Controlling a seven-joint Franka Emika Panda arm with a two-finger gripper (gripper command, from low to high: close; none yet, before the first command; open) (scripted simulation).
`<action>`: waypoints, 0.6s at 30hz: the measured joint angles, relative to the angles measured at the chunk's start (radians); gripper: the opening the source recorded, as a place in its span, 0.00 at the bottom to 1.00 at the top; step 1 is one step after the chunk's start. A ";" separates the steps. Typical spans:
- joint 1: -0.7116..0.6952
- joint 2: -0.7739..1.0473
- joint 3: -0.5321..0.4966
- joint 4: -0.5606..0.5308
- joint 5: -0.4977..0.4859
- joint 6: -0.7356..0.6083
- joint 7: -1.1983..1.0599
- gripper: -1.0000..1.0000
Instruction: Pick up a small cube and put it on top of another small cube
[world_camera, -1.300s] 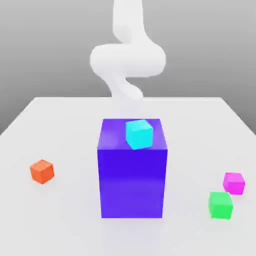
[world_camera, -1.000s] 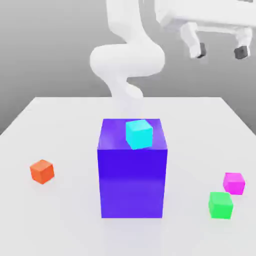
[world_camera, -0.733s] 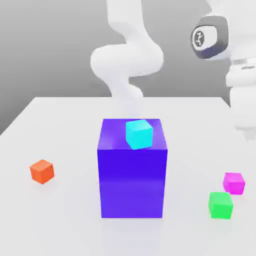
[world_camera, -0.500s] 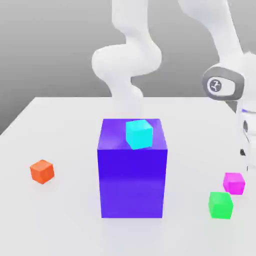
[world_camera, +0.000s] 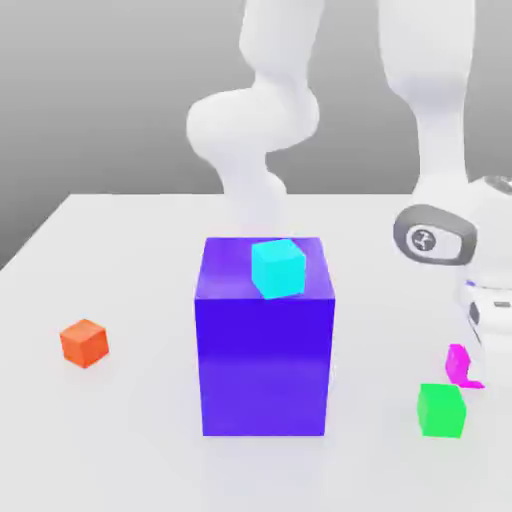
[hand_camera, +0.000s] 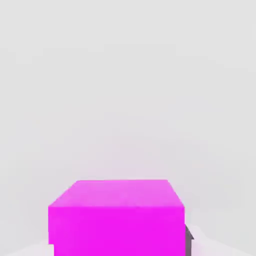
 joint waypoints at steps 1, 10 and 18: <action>-0.006 -0.035 0.013 -0.008 0.031 -0.027 -0.023 0.00; -0.180 -0.150 -0.054 0.034 0.166 -0.176 -0.046 0.00; -0.169 -0.058 -0.072 0.040 0.132 -0.092 -0.019 1.00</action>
